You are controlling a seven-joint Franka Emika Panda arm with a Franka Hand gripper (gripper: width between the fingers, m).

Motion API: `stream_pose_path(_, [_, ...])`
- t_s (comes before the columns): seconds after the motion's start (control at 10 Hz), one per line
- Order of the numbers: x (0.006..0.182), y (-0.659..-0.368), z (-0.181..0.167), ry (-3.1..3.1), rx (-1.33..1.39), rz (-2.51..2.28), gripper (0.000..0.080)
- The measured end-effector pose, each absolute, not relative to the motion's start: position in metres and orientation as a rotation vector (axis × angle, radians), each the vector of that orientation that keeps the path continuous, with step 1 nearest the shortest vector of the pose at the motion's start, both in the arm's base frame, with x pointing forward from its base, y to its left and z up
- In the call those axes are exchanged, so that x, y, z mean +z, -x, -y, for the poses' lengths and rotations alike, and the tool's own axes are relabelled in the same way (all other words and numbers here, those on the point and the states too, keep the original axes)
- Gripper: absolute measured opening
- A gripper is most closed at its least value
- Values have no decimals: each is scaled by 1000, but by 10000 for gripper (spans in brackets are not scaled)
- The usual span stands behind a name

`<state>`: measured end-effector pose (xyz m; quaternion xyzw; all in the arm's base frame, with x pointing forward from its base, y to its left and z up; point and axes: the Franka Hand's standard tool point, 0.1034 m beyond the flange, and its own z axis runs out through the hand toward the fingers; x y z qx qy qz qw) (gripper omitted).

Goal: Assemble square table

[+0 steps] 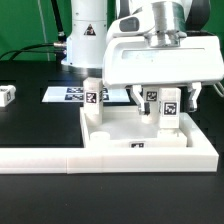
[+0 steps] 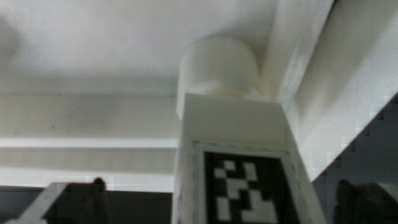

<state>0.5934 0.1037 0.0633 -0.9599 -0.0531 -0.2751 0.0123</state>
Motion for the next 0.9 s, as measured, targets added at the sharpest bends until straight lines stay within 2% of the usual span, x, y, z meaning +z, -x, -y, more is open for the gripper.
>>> stream_pose_path(0.1, [64, -593, -103, 2995, -854, 172, 648])
stream_pose_path(0.6, [97, -591, -103, 2989, -834, 169, 649])
stream_pose_path(0.9, [95, -589, -106, 3006, -729, 171, 649])
